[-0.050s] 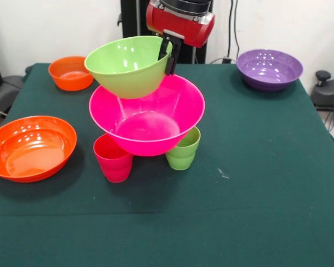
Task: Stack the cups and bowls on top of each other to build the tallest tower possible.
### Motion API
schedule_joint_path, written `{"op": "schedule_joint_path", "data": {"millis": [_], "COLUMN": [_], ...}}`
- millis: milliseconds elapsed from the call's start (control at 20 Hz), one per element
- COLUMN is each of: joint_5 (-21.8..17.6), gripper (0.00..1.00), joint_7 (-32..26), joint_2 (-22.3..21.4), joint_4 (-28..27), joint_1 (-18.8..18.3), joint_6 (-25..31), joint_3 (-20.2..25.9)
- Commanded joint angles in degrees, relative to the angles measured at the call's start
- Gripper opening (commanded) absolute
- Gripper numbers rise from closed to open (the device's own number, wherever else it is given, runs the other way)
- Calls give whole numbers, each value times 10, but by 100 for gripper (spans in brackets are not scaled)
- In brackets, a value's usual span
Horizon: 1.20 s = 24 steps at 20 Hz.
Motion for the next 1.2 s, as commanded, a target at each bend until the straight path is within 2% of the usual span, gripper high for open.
{"op": "schedule_joint_path", "data": {"millis": [50, 650, 1200], "joint_5": [18, 44, 45], "gripper": [0, 0, 0], "joint_7": [65, 65, 72], "joint_2": [-10, 12, 52], "joint_4": [-32, -44, -79], "joint_1": [7, -3, 2], "joint_6": [6, -38, -70], "joint_3": [27, 44, 38]}}
